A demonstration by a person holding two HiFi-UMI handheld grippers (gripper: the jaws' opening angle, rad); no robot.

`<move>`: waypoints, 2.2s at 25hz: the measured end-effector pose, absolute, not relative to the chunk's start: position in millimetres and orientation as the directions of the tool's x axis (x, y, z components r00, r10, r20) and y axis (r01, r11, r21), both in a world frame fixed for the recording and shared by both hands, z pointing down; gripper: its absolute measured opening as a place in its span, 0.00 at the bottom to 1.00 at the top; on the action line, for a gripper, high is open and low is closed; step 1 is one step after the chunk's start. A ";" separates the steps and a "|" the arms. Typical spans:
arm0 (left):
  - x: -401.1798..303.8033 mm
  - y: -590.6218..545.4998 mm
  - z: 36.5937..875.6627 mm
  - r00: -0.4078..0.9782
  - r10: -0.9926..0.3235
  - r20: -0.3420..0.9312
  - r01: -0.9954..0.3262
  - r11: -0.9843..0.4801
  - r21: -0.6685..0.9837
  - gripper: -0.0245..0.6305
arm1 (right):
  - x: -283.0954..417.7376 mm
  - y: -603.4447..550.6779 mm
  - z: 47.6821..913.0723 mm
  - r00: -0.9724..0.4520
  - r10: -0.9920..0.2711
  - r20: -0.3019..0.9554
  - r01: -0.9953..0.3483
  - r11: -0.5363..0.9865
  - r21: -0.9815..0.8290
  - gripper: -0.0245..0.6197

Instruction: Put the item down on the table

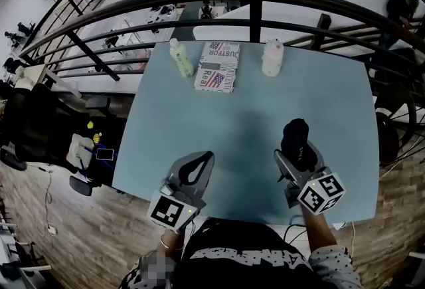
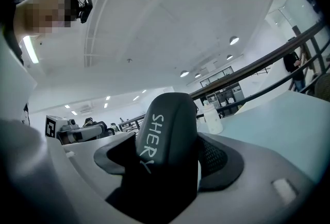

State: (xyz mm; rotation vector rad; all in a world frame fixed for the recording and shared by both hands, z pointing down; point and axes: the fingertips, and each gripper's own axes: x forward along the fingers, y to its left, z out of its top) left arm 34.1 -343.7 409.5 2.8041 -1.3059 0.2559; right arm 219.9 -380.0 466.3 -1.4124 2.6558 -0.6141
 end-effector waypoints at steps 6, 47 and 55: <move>29.0 -360.6 414.6 0.632 -0.755 0.176 -0.764 -0.645 -0.026 0.04 | 217.2 -395.7 481.6 -0.569 -0.808 0.155 -0.788 0.480 -0.385 0.61; 4.6 -422.4 453.7 0.611 -0.756 0.234 -0.781 -0.624 0.026 0.04 | 208.3 -450.1 587.4 -0.516 -0.747 0.418 -0.850 0.390 -0.353 0.61; 2.3 -428.0 456.8 0.609 -0.758 0.234 -0.784 -0.620 0.032 0.04 | 207.7 -452.7 605.4 -0.502 -0.729 0.465 -0.863 0.382 -0.332 0.61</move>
